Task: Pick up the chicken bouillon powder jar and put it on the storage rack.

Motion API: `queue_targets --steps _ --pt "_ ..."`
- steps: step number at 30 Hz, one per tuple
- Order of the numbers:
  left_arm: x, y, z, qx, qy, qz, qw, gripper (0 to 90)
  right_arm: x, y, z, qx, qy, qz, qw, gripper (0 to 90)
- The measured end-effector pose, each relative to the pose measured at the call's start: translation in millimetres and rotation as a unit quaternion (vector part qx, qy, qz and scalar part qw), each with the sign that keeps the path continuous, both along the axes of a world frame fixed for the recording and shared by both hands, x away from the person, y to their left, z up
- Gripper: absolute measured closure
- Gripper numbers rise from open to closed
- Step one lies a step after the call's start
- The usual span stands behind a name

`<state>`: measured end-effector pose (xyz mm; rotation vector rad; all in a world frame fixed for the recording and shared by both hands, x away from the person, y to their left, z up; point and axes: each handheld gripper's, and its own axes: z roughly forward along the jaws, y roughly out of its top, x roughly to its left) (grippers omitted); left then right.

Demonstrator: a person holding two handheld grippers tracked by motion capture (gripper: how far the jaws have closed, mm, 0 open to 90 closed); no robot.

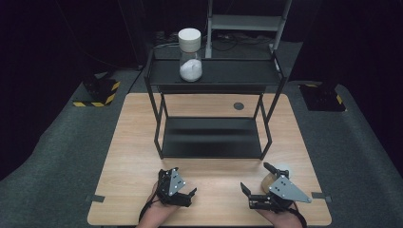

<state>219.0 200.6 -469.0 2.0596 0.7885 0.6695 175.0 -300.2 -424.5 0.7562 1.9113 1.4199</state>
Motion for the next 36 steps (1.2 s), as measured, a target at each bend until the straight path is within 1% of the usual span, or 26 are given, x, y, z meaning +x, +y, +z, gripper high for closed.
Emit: queue_targets --steps 3,12,28,36 --pt "0.0 0.2 -0.3 -0.001 0.000 -0.001 1.0000 0.7 -1.3 -3.3 1.3 -0.002 -0.004 -0.008 1.0000 0.0" --pt "0.0 0.5 -0.2 0.000 -0.001 -0.005 1.0000 0.7 -2.6 -16.6 1.2 0.001 -0.002 -0.039 0.9993 0.0" --pt "-0.5 0.6 -0.5 0.001 -0.003 -0.006 1.0000 0.7 -8.5 -31.4 -4.8 0.002 0.000 -0.090 0.9959 0.0" --pt "-1.2 -0.2 -0.6 0.004 -0.005 -0.007 1.0000 0.7 -9.9 -38.9 -10.0 0.010 0.011 -0.108 0.9940 0.0"
